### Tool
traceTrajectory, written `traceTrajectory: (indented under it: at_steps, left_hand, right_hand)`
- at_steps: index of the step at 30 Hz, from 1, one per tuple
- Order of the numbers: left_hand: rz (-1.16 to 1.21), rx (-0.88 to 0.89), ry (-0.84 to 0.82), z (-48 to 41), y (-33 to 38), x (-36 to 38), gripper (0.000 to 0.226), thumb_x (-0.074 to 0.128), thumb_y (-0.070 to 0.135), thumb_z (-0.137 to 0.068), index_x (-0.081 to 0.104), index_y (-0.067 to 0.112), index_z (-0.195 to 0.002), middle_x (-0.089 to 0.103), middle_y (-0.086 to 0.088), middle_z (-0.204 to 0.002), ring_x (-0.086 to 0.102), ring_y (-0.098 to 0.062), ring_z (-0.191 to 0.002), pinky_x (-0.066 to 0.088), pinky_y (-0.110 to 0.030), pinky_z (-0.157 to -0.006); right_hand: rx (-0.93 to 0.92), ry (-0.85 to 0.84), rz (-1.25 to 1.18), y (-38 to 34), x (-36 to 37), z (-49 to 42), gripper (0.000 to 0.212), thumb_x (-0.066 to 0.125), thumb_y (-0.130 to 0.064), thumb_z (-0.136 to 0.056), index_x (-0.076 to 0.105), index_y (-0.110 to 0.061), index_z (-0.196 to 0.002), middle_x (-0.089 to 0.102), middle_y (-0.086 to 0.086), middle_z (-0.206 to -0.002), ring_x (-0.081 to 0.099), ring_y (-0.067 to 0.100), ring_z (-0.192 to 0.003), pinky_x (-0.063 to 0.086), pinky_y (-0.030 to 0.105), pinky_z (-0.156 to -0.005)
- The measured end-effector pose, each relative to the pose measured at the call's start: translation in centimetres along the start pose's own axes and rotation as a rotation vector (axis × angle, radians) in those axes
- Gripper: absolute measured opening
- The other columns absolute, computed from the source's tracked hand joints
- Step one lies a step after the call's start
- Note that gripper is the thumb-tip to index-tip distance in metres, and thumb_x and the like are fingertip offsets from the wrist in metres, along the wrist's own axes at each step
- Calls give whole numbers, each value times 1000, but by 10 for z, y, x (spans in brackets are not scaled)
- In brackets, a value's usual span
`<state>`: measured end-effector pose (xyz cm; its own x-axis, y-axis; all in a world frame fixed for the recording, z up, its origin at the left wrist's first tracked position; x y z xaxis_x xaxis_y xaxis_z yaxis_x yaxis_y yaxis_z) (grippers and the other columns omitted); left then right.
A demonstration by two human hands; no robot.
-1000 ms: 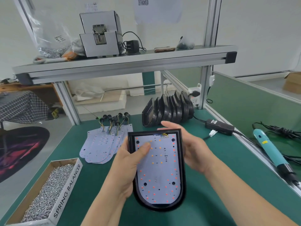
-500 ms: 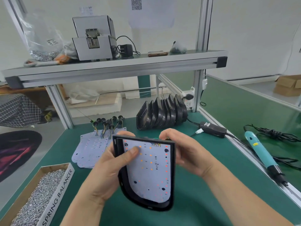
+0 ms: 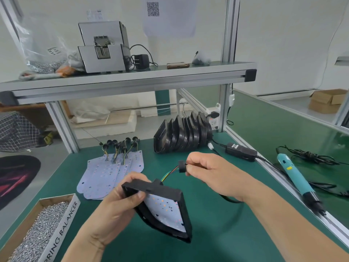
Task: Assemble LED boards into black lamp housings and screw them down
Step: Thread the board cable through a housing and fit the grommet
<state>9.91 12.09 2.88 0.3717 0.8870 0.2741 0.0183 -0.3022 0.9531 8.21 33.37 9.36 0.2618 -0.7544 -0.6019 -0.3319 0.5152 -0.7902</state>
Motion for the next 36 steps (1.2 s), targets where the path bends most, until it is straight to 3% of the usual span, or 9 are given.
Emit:
traceTrajectory:
  at_steps: [5, 10, 14, 17, 21, 26, 30, 33, 36]
  left_hand:
    - [-254, -29, 182, -4, 4, -7, 33, 67, 2, -89, 70, 24, -113, 70, -7, -114, 64, -26, -106, 48, -36, -92]
    - [-472, 178, 588, 2, 49, 3, 71, 36, -24, -82, 72, 34, -104, 73, 14, -111, 64, 2, -110, 47, -23, -100]
    - [-820, 329, 279, -1, 74, 55, 34, 57, 18, -90, 68, 37, -117, 68, 27, -115, 59, 9, -114, 41, -3, -87]
    - [-1091, 291, 65, -8, 64, 78, 46, 67, 22, -92, 58, 35, -135, 62, 31, -123, 52, 15, -118, 33, 2, -91]
    - [-1240, 250, 60, -14, 64, 78, 57, 63, 35, -96, 42, 36, -149, 59, 20, -124, 49, 8, -112, 31, -1, -91]
    - [-1463, 234, 12, -18, 67, 78, 22, 45, 37, -100, 62, 23, -103, 52, 8, -84, 49, -13, -83, 39, -32, -77]
    - [-1482, 236, 47, -15, 69, 76, 26, 38, 31, -103, 51, 17, -85, 50, 5, -78, 47, -16, -79, 37, -34, -78]
    - [-1447, 39, 2, -13, 56, 62, 26, 26, 40, -104, 46, 28, -92, 56, 8, -112, 44, -18, -125, 29, -44, -111]
    - [-1327, -39, 3, -10, 52, 49, 27, 22, 52, -101, 44, 37, -92, 44, -1, -127, 23, -29, -145, 16, -50, -122]
  right_hand:
    - [-56, 11, 105, -12, -1, 1, 25, 56, -25, -99, 66, -20, -77, 42, -10, -54, 33, 8, -50, 29, 25, -55]
    - [-84, 2, 181, -15, 3, -5, 41, 59, -28, -98, 52, -33, -58, 40, -10, -54, 31, 8, -53, 31, 28, -58]
    - [-115, -13, 229, -19, 7, -11, 31, 61, -29, -98, 63, -35, -68, 44, -11, -53, 36, 8, -52, 32, 29, -56]
    - [-147, -36, 202, -25, 14, -14, 18, 63, -26, -98, 74, -28, -84, 63, -7, -66, 49, 9, -59, 43, 34, -61]
    - [-224, -30, 151, -31, 18, -14, 16, 62, -21, -99, 75, -15, -94, 69, 5, -77, 52, 24, -67, 45, 37, -64]
    - [-240, -29, 83, -29, 16, -10, 26, 58, -21, -102, 61, -18, -77, 44, -6, -59, 33, 7, -54, 29, 19, -50]
    - [-304, 59, 103, -39, 13, -8, 26, 59, -18, -101, 60, -16, -75, 54, 9, -68, 42, 21, -62, 39, 38, -58]
    - [-334, 136, 139, -46, 11, -3, 24, 60, -16, -100, 61, -9, -77, 56, 5, -69, 46, 19, -65, 43, 45, -63]
    - [-390, 227, 152, -54, 4, 4, 26, 60, -18, -99, 61, -10, -75, 53, -1, -65, 44, 16, -63, 42, 43, -61]
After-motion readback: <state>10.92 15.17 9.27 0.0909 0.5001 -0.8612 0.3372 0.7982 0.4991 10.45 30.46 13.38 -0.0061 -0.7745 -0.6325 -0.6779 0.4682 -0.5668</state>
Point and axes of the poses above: each hand's wrist, its own z-axis away from the middle knuckle, its own x-axis out of the palm, y = z × x, the point moved 7 cm from there along -z, towards the middle knuckle
